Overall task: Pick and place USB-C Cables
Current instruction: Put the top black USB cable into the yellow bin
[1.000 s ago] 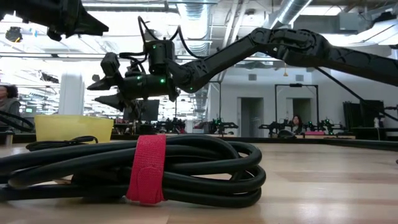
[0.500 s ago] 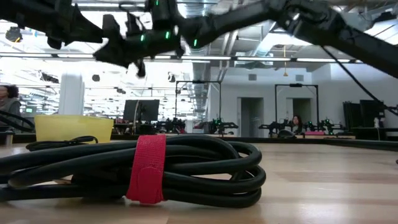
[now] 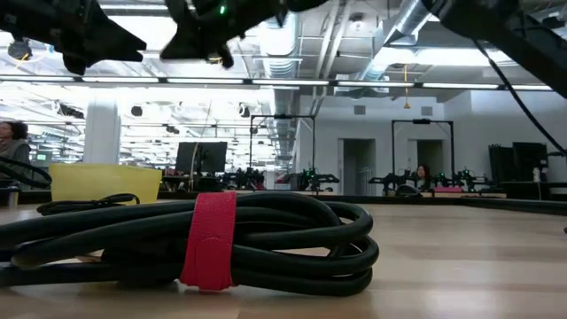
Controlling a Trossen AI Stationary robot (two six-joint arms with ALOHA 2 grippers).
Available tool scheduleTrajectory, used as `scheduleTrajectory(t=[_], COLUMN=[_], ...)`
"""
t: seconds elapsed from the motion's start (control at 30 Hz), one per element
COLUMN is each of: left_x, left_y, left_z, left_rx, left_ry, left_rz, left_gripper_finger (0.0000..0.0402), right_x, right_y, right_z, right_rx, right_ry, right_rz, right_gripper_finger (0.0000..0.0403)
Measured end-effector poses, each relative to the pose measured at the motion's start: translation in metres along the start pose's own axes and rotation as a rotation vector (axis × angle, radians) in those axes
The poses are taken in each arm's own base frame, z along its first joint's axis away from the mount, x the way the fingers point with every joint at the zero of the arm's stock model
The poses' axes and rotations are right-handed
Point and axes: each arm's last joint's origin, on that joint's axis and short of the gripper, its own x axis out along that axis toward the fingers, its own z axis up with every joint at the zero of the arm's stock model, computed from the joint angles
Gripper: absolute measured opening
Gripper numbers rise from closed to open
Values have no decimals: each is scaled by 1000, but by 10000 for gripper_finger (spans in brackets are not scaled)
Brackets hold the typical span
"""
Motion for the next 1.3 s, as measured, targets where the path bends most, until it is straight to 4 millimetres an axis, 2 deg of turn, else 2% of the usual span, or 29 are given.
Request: scheduleTrajectory(t=[0.07, 0.17, 0.27, 0.43, 0.6, 0.77, 1.03, 1.13, 1.3], left_x=[-1, -3, -4, -4, -4, -4, -3, -2, 0], left_y=[-1, -2, -2, -1, 0, 1, 3, 4, 4], left_z=[0, -1, -3, -6, -8, -10, -12, -13, -15], left_rx=[-14, -28, -31, -27, -18, 1, 0, -23, -18], left_ry=[1, 6, 18, 27, 34, 39, 45, 50, 57], left_rz=[-11, -32, -40, -21, -2, 7, 37, 45, 82], left_gripper_finger=[184, 184, 184, 184, 184, 184, 184, 184, 184], right_x=[4, 13, 17, 6, -21, -63, -126, -145, -164], right_y=[4, 18, 30, 31, 28, 26, 14, 7, 2], right_z=[-8, -19, -39, -64, -88, -91, -124, -140, -150], right_rx=[5, 30, 46, 117, 147, 156, 185, 195, 140], right_ry=[37, -49, -88, -162, -182, -229, -289, -267, -216], right_rz=[16, 67, 120, 150, 154, 132, 43, 50, 83], right_gripper_finger=[15, 11, 14, 15, 14, 16, 17, 20, 26])
